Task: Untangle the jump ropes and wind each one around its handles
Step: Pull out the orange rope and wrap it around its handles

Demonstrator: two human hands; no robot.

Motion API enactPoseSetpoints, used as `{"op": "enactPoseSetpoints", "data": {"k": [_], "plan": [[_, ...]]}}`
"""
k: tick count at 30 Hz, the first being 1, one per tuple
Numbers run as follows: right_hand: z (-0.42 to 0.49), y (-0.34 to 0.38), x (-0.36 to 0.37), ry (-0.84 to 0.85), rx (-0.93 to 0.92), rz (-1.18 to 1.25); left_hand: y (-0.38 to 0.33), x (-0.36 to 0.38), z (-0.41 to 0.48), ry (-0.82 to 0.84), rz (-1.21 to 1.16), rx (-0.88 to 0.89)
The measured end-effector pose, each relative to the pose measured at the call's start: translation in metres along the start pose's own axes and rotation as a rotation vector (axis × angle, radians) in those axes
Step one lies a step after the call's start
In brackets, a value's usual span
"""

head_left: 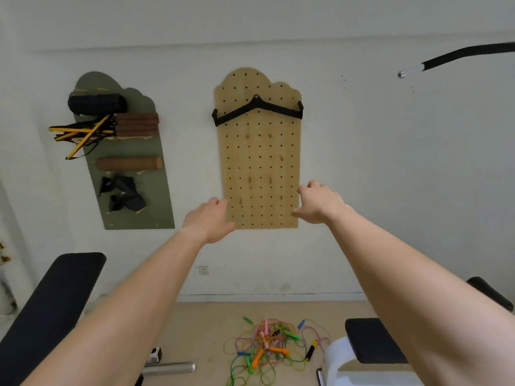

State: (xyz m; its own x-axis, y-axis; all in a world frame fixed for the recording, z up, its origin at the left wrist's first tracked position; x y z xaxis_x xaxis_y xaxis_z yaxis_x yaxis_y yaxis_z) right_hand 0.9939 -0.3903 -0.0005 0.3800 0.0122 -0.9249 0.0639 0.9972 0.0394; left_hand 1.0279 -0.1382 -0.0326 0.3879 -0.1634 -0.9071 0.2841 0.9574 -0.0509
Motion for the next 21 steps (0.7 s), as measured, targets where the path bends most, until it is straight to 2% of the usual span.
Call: {"op": "enactPoseSetpoints", "data": {"k": [10, 21], "plan": [[0.185, 0.019, 0.055, -0.025, 0.016, 0.013, 0.066, 0.069, 0.188, 0.038, 0.002, -0.008], [0.367, -0.048, 0.155, -0.014, -0.061, 0.013, 0.039, 0.173, 0.35, 0.067, 0.019, -0.055]]}}
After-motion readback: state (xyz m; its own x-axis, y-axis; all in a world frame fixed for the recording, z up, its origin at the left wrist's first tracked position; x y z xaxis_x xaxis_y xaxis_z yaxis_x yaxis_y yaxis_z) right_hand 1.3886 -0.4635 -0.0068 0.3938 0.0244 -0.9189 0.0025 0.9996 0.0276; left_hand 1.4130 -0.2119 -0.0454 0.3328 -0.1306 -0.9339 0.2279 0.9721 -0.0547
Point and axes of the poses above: each hand's wrist, its own z-axis towards the middle knuckle, its own x-axis out of the palm, y = z × x, the point moved 5 cm from there along z, towards the middle knuckle, and after that the axes turned 7 degrees about -y, right-handed, at the moved point
